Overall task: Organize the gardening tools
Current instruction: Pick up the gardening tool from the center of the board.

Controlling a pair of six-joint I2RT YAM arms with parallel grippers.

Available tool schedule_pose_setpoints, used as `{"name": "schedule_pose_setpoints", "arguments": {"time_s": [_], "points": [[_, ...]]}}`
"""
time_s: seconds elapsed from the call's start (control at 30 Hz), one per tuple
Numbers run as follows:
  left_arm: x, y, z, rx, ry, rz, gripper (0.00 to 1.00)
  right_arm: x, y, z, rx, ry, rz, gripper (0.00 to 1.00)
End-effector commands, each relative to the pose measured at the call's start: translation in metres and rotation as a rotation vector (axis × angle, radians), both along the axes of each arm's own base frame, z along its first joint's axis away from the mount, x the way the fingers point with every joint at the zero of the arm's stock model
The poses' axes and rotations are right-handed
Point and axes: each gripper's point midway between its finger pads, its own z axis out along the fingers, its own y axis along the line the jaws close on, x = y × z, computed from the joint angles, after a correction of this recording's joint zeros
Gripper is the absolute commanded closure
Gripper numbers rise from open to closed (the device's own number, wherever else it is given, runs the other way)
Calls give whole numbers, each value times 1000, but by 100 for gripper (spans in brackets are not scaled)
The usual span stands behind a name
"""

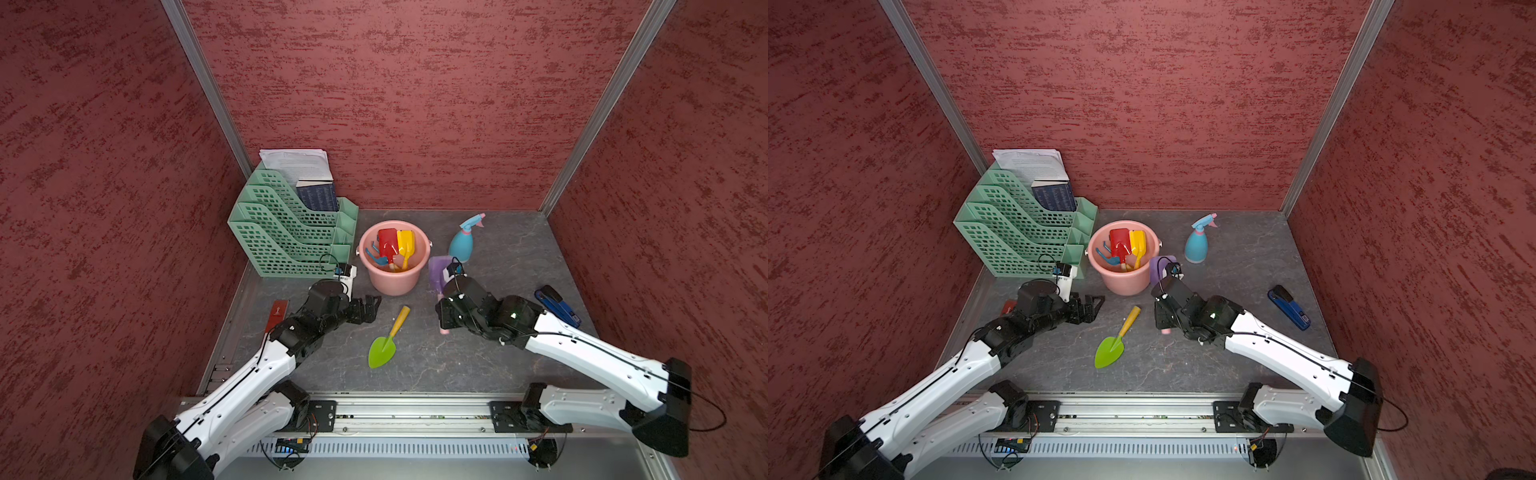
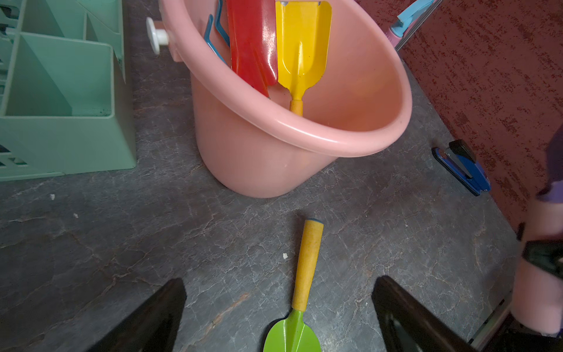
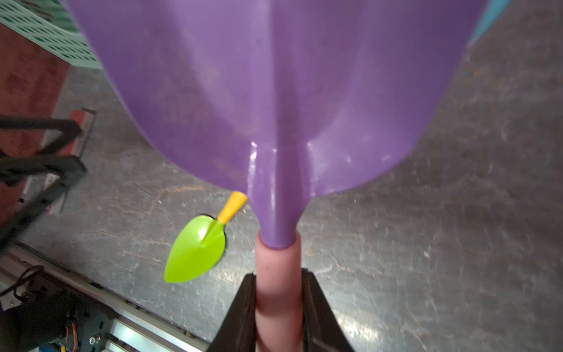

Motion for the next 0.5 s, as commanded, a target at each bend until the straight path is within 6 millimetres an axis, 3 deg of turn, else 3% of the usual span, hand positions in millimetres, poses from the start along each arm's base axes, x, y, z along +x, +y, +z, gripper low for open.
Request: {"name": "schedule_pose_setpoints", "arguments": {"time_s": [0.0,0.3,0.47], "points": [[-4,1,-10,0,37,-4,0,30,19,57,56,-229,22,100],[-5,0,-11,-12,48,-1,0,96,82,125,157,-504,81,100],[-7,1,-11,-12,51,1,0,139,101,137,181,-561,78,100]]}}
